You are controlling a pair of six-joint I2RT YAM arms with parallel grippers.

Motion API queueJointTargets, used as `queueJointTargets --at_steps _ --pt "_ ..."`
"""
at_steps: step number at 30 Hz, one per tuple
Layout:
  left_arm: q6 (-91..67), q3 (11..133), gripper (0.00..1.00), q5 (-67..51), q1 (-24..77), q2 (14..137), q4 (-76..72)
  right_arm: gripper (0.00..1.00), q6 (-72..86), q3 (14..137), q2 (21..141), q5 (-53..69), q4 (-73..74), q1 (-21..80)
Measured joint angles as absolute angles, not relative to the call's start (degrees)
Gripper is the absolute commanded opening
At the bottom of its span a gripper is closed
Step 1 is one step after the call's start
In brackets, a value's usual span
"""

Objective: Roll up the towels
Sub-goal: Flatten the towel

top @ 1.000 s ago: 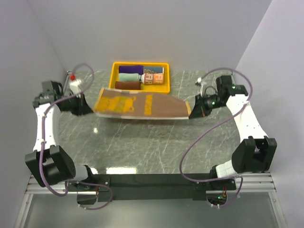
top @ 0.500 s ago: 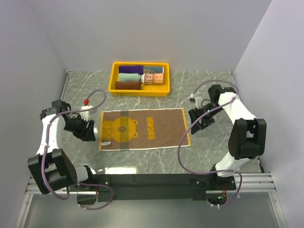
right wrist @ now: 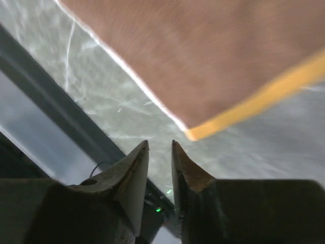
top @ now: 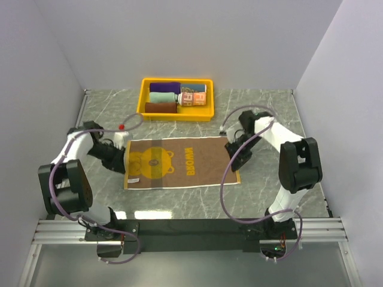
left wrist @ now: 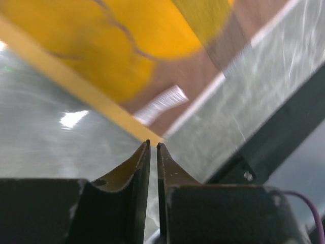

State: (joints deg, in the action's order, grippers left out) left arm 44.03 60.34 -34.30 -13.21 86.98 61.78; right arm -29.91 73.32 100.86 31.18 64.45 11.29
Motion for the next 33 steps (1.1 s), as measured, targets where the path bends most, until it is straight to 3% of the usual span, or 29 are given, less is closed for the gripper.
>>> queueJointTargets --at_steps 9,23,31,33 --pt "39.8 48.2 0.06 -25.2 -0.8 84.4 56.5 0.21 -25.4 66.4 101.6 24.4 59.8 18.2" --pt "34.6 45.6 0.02 -17.0 -0.6 86.7 48.6 0.18 -21.6 64.4 106.0 14.8 55.4 21.4" --pt "34.1 46.1 0.01 -16.7 -1.0 87.2 49.0 0.18 -20.3 61.3 103.2 11.9 54.9 22.5" --pt "34.8 46.3 0.07 -17.1 -1.0 87.2 49.5 0.28 -20.3 61.1 102.9 11.8 54.8 22.7"
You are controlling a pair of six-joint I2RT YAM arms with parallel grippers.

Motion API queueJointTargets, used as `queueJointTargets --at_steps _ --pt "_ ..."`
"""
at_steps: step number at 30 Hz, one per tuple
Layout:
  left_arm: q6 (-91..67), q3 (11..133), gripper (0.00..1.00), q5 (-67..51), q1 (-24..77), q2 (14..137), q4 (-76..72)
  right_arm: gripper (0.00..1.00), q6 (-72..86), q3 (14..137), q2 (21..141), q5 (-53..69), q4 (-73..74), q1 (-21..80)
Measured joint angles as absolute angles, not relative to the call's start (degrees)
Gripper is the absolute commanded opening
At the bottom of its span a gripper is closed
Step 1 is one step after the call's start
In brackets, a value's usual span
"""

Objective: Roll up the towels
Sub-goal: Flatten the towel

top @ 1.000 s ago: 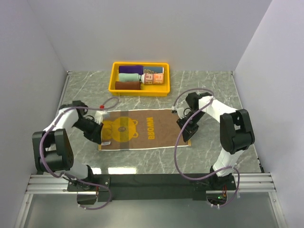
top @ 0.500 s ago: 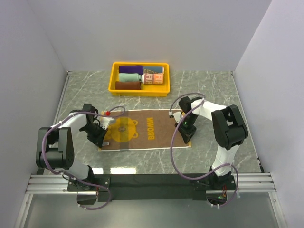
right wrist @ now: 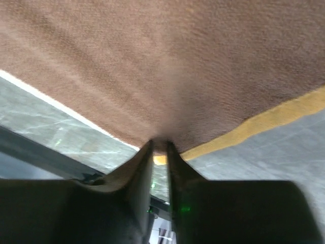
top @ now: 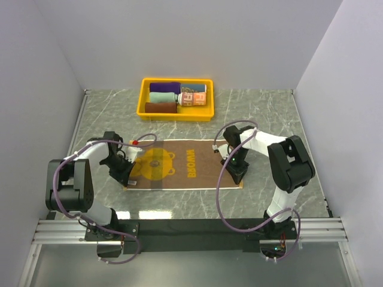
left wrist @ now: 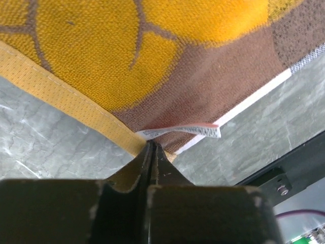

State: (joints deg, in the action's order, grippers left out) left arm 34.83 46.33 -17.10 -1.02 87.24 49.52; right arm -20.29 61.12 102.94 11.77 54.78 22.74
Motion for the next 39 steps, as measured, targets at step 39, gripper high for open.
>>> queueJointTargets --at_steps 39 --pt "15.7 77.7 0.38 -35.0 -15.1 106.5 37.8 0.65 -25.4 93.7 112.2 20.5 56.2 4.7"
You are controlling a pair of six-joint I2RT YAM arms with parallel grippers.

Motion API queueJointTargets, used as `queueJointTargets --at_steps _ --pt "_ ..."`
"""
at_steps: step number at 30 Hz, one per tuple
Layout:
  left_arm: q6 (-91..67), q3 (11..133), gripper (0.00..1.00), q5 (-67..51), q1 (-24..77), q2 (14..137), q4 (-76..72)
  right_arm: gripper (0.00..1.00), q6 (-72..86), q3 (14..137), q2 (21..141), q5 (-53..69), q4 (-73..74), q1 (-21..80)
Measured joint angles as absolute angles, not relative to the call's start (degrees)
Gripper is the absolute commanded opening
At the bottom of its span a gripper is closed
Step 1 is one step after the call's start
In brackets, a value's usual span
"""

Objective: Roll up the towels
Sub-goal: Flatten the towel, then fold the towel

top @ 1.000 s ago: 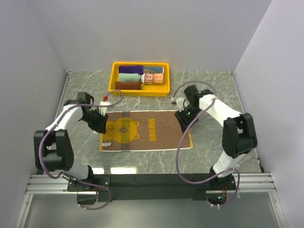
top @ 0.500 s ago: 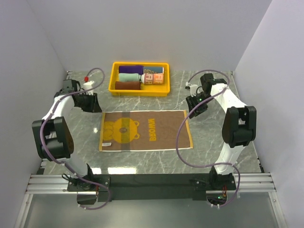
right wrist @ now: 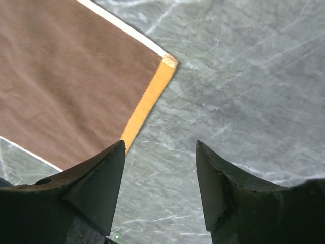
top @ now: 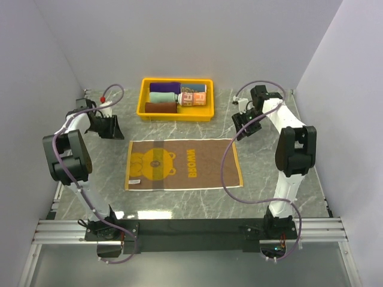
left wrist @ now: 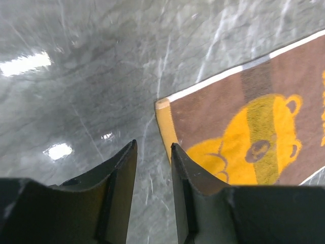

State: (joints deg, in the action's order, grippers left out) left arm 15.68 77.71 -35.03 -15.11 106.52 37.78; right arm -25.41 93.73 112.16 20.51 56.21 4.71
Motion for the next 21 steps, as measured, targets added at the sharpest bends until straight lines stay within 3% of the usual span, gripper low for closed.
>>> queueJointTargets --at_steps 12,21 --pt "13.8 75.8 0.38 -31.6 -11.7 110.4 36.2 0.6 -23.1 96.2 119.5 23.0 57.7 3.6" --pt "11.4 75.8 0.36 -29.5 -10.1 111.5 36.1 0.5 -18.3 100.2 124.9 23.3 56.1 3.9"
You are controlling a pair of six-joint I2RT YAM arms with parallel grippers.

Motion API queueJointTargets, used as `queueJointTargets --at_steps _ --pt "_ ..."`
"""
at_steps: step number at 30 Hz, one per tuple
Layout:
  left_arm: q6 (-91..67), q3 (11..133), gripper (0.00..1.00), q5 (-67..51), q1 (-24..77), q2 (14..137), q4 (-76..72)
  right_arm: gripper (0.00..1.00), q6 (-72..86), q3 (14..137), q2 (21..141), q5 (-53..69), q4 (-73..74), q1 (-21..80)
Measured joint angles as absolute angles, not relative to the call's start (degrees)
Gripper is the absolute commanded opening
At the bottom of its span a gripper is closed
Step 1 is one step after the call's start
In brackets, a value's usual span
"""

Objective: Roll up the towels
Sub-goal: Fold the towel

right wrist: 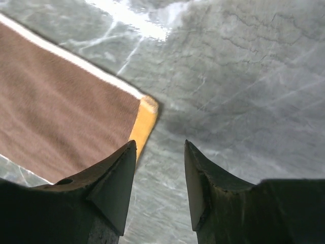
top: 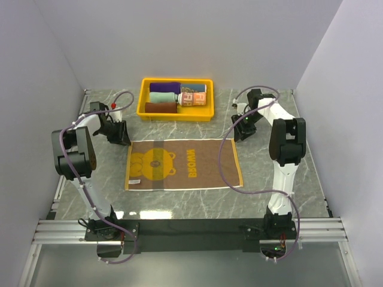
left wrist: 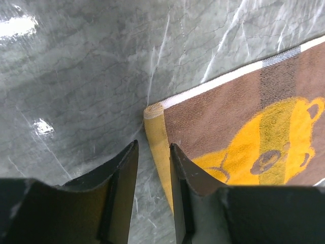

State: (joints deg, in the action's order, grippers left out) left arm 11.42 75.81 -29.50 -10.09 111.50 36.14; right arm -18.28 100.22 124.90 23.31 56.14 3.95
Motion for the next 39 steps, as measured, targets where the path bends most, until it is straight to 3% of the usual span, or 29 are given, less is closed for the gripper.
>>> queueJointTargets --at_steps 11,17,23,26,27,39 --pt "9.5 75.5 0.36 -28.1 -9.6 111.6 35.6 0.43 -14.8 99.8 126.4 21.0 53.4 6.4" --pt "9.1 74.4 0.36 -28.1 -9.6 111.6 34.9 0.34 -14.2 99.9 127.0 20.5 53.2 7.4" --pt "9.1 74.6 0.38 -28.0 -9.4 111.7 35.0 0.19 -14.0 101.3 128.0 20.4 53.6 7.6" --pt "9.1 75.7 0.4 -27.6 -8.9 112.4 35.4 0.08 -13.8 102.1 128.7 20.4 53.9 7.6" --pt "9.1 76.1 0.4 -27.4 -8.6 112.6 35.3 0.0 -13.7 102.4 128.9 20.4 54.0 7.6" --pt "8.9 77.3 0.35 -24.8 -6.5 113.3 34.9 0.0 -13.3 102.5 128.9 21.1 53.6 7.6"
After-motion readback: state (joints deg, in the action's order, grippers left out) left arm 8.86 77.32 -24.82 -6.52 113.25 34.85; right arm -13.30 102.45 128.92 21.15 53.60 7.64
